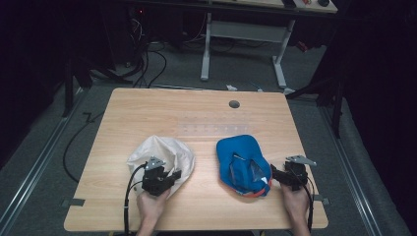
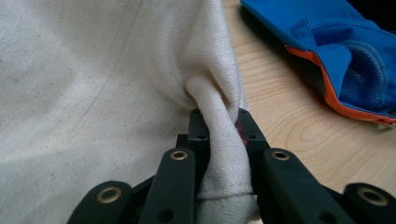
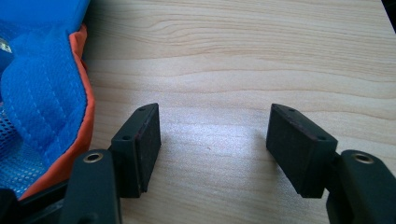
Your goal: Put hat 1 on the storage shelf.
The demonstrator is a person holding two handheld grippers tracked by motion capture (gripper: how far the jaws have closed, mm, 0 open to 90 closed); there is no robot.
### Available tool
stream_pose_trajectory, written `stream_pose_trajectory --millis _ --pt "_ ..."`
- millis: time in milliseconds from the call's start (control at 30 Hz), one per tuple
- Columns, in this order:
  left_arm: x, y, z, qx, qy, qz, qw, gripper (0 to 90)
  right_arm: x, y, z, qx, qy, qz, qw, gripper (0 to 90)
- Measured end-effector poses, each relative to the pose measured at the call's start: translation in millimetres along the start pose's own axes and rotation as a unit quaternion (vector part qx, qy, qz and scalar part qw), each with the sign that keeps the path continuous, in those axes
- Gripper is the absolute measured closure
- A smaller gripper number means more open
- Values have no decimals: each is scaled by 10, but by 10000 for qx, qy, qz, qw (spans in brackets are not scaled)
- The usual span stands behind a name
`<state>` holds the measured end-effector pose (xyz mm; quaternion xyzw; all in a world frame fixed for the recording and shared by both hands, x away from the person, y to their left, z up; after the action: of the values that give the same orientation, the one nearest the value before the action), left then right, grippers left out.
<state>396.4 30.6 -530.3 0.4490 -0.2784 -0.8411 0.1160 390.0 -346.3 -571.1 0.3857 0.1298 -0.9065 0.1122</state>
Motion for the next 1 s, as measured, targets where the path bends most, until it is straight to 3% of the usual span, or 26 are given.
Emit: stream_pose_trajectory --millis 300,433,1000 --pt "-86 -9 81 108 -14 47 9999 814 0 0 0 0 0 0 10000 355" --pt "-113 -5 101 79 -23 -86 9999 814 1 0 1 3 -10 -2 10000 356" --pt "-260 -4 184 52 -1 -218 9997 817 1 -1 0 2 -1 -1 10000 355"
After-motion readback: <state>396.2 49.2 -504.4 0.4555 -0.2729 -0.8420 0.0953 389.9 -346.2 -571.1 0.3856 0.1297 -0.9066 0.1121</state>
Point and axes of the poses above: each handheld gripper's, and its own axes: z roughly backward along the jaws, x roughly out of its underside, y roughly to its right, the point moved 6 cm from there along -z, roughly forward along the jaws, and after that the axes turned 14 degrees about -x, right-handed, at the moved point
